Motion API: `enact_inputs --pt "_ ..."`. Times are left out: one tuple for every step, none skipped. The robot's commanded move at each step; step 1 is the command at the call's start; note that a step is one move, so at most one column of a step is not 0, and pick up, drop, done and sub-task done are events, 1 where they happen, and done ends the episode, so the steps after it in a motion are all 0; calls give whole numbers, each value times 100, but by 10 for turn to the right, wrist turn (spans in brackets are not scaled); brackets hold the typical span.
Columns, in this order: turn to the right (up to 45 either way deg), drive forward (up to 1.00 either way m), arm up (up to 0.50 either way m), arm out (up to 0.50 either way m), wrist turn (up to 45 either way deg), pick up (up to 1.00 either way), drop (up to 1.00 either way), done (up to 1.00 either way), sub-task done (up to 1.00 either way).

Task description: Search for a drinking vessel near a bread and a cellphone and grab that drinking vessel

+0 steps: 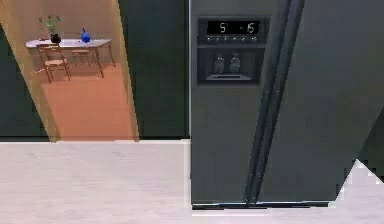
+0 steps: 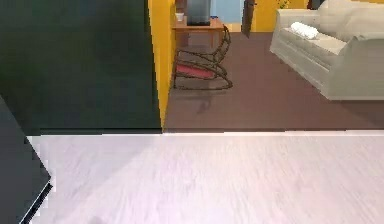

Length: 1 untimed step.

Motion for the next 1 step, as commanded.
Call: enact_inputs --pt "-450 0 0 0 0 0 0 0 0"
